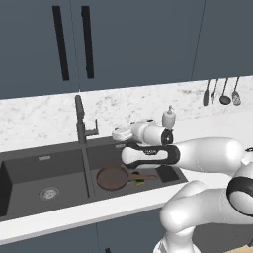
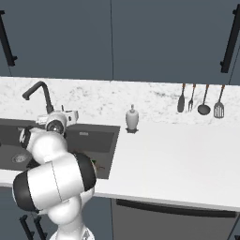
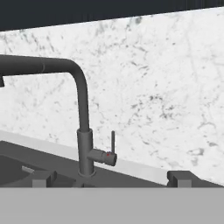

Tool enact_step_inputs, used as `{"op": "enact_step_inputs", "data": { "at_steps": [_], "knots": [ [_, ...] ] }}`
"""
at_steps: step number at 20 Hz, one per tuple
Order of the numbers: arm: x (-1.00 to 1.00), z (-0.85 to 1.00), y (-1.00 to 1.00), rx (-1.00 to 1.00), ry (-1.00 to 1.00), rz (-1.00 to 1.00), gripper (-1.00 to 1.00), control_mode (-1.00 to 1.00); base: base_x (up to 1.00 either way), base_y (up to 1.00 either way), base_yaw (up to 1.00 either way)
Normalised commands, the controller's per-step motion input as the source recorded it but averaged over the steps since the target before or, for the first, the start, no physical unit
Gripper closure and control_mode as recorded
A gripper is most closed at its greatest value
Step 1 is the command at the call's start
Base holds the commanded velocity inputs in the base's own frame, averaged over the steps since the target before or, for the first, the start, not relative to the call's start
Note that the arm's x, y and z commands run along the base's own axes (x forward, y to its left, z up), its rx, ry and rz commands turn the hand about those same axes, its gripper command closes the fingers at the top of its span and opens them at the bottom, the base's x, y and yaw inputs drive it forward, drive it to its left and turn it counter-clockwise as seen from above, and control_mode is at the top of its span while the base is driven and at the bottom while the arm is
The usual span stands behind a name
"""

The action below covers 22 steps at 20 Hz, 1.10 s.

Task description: Pick the pan and sponge and place them into the sink. Then turn on the water.

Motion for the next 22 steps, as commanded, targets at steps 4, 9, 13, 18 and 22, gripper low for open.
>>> {"op": "enact_step_inputs", "data": {
  "at_steps": [4, 9, 13, 18, 22],
  "knots": [
    [0.00, 0.03, 0.00, 0.09, -0.09, 0.02, -1.00, -1.00, 0.00, 0.00, 0.00],
    [0.01, 0.00, 0.01, 0.00, 0.00, 0.01, -1.00, -1.00, 0.00, 0.00, 0.00],
    [0.19, 0.00, 0.15, 0.00, -0.01, 0.04, -1.00, -1.00, 0.00, 0.00, 0.00],
    [0.19, -0.01, 0.25, 0.00, -0.01, 0.02, -1.00, -1.00, 0.00, 0.00, 0.00],
    [0.07, -0.14, 0.28, 0.00, -0.07, 0.05, -1.00, -1.00, 0.00, 0.00, 0.00]
  ]
}}
